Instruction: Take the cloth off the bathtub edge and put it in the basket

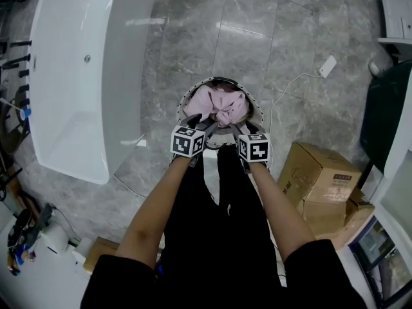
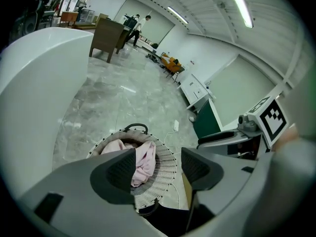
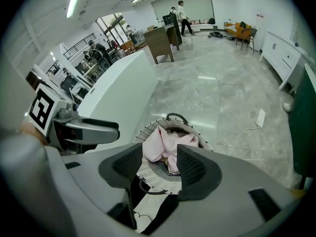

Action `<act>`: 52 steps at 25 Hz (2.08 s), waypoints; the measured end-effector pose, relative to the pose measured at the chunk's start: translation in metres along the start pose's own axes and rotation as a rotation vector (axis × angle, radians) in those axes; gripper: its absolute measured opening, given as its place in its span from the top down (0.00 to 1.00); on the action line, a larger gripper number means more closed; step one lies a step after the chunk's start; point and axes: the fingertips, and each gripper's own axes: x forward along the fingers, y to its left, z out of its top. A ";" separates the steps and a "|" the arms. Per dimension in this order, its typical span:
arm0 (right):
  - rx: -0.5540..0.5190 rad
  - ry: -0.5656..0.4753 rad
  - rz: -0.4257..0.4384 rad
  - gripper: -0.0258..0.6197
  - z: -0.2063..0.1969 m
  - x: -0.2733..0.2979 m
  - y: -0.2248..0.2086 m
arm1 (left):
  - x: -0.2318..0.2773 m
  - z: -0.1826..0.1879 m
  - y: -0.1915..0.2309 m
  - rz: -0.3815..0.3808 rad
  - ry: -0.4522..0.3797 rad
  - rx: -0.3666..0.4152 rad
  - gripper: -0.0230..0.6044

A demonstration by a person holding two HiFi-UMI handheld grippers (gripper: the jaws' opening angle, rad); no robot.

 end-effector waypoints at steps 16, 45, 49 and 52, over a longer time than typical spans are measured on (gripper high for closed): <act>0.023 -0.117 0.061 0.61 0.008 -0.053 0.010 | -0.034 0.007 -0.046 -0.006 -0.114 0.016 0.51; -0.203 -0.654 0.147 0.61 0.084 -0.399 0.053 | -0.270 0.140 -0.332 0.015 -0.730 0.338 0.51; -0.224 -0.703 0.160 0.61 0.081 -0.432 0.063 | -0.281 0.138 -0.356 0.024 -0.743 0.443 0.51; -0.232 -0.754 0.155 0.61 0.082 -0.454 0.066 | -0.289 0.141 -0.366 0.019 -0.763 0.431 0.51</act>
